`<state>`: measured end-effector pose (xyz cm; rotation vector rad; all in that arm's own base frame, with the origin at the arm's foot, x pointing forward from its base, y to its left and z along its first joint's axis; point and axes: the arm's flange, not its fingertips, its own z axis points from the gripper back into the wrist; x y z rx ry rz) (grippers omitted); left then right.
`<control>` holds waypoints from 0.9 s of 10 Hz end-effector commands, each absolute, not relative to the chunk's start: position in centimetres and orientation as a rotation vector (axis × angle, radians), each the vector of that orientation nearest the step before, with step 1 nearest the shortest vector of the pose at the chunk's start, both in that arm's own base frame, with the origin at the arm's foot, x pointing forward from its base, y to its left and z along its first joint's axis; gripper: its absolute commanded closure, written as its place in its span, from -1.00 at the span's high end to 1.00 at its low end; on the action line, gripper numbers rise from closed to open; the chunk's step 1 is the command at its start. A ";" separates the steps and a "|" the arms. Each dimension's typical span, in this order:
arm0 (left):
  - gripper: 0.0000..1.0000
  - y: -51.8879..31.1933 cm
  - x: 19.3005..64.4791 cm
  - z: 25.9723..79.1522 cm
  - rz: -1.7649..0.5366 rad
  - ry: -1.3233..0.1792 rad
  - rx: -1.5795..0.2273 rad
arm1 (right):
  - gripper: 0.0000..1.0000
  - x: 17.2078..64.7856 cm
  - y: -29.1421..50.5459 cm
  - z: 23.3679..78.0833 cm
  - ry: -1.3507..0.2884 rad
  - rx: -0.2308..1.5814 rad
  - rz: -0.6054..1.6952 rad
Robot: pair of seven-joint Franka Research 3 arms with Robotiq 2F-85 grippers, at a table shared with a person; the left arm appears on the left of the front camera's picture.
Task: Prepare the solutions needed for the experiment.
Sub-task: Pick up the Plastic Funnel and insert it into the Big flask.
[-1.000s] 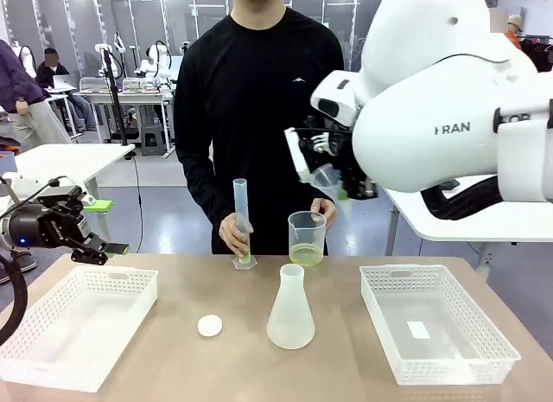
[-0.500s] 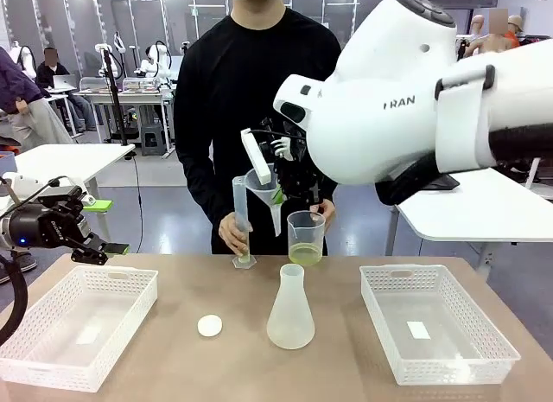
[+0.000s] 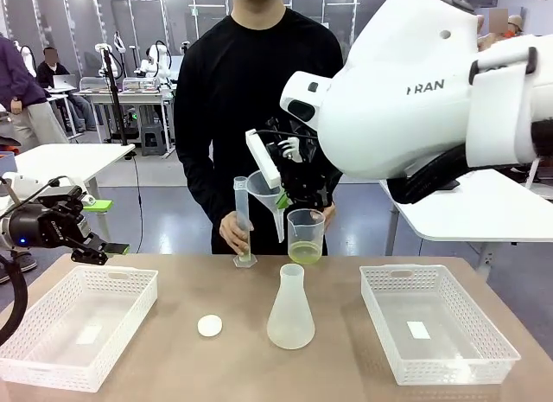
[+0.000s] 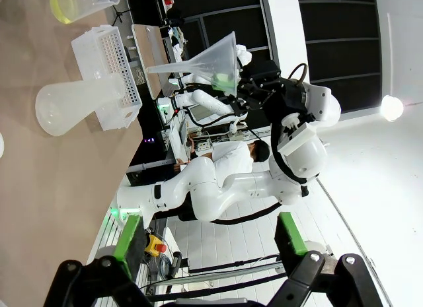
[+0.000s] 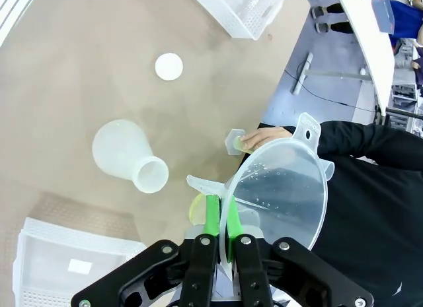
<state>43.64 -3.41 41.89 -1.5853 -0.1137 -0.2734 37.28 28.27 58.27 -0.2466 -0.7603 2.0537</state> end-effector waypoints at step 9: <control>1.00 -3.4 43.7 42.2 -0.273 -0.110 -1.587 | -0.92 36.6 26.2 55.4 -0.815 -0.148 2.120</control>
